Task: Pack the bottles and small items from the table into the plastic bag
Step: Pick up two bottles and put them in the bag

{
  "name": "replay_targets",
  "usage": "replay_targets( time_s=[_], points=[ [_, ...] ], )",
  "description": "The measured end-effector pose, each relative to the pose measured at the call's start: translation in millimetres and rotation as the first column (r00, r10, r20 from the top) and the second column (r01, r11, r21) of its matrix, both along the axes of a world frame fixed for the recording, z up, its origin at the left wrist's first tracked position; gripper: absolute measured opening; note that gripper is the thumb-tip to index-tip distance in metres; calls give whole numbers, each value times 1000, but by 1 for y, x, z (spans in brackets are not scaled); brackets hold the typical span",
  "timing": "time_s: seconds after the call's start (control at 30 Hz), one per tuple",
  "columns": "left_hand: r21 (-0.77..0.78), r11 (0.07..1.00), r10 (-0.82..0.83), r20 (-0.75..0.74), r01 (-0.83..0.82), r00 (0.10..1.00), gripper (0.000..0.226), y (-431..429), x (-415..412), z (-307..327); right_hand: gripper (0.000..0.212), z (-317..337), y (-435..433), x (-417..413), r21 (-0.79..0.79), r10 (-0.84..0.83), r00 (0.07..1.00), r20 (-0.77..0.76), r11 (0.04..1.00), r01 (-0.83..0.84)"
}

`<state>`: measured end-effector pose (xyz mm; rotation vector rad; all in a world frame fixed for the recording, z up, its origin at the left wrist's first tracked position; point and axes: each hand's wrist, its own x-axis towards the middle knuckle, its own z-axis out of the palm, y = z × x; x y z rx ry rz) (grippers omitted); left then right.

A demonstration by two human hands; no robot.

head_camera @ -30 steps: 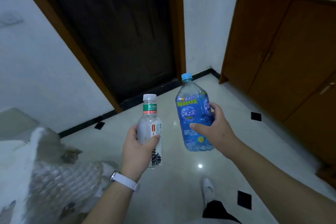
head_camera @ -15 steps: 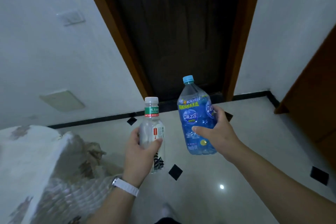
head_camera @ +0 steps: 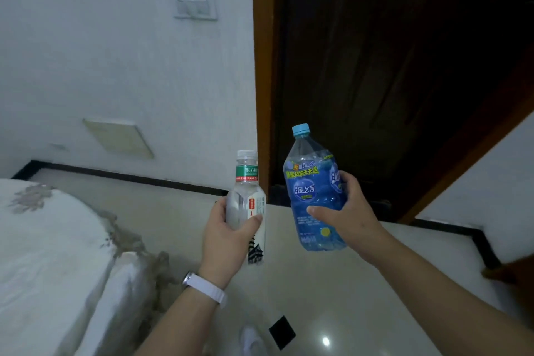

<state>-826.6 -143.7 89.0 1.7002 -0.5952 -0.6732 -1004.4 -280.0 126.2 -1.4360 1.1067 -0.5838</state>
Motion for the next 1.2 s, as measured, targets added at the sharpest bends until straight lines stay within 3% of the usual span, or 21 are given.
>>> replay_targets(
  time_s=[0.37, 0.6, 0.97, 1.2],
  points=[
    [14, 982, 188, 33, -189, 982, 42, -50, 158, 6, 79, -1, -75, 183, 15, 179, 979, 95, 983, -181],
    [107, 926, 353, 83, -361, 932, 39, -83, 239, -4, 75, -23, -135, 302, 31, 322, 938, 131, 944, -328],
    [137, 780, 581, 203, -611, 788, 39, -175, 370, 24, 74, -11, -254, 504, 26, 585, 784, 209, 798, -602],
    [139, 631, 747, 157, -763, 646, 37, -172, 429, 20, 73, -24, -254, 602, 88, 706, 676, 211, 674, -733]
  ],
)
